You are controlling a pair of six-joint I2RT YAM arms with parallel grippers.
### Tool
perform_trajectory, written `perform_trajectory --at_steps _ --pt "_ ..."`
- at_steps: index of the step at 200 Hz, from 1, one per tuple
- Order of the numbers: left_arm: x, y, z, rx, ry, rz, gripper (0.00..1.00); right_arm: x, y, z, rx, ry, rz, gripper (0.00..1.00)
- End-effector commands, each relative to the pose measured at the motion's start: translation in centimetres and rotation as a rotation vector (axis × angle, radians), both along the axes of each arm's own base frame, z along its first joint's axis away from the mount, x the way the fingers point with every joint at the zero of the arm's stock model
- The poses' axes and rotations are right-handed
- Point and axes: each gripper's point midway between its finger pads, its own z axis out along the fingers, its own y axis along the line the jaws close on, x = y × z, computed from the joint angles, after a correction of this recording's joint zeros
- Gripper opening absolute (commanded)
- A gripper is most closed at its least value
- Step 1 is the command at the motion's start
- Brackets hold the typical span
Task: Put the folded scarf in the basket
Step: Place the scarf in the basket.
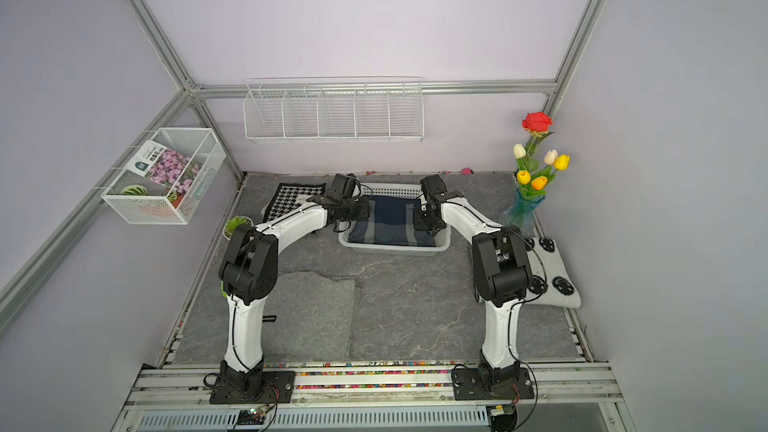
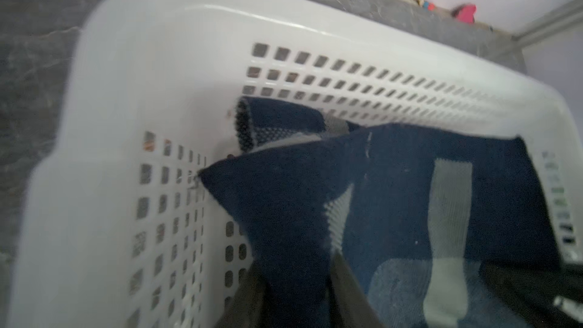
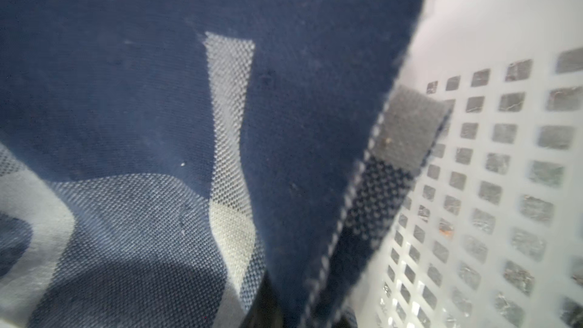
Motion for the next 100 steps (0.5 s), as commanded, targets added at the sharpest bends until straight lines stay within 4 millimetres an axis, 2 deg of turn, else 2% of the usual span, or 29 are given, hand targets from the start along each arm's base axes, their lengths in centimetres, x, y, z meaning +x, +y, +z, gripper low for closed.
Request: perform_trajectory --at_steps 1,41,71,78,82,86,92,100 --pt "0.7 0.8 0.2 0.037 -0.011 0.014 0.38 0.1 -0.5 1.6 -0.072 -0.035 0.007 0.0" --pt "0.6 1.2 1.6 0.049 -0.04 0.015 0.44 0.2 -0.7 1.5 -0.094 -0.021 0.012 0.0" --pt "0.5 1.1 2.3 0.039 -0.046 0.008 0.48 0.2 -1.0 2.2 -0.099 -0.038 0.003 0.0" --pt "0.4 0.9 2.6 0.026 -0.053 0.001 0.49 0.1 -0.8 2.2 -0.092 -0.03 0.01 0.13" --pt "0.4 0.8 2.8 0.022 -0.055 -0.001 0.49 0.0 -0.8 2.1 -0.093 -0.017 0.011 0.25" --pt "0.3 0.8 2.9 0.016 -0.057 -0.003 0.49 -0.1 -0.7 2.0 -0.092 -0.007 0.013 0.32" --pt "0.3 0.7 3.0 0.008 -0.058 -0.005 0.5 -0.2 -0.7 1.9 -0.094 0.003 0.014 0.39" --pt "0.2 0.6 3.2 0.004 -0.058 -0.009 0.5 -0.4 -0.7 1.8 -0.099 0.009 0.014 0.43"
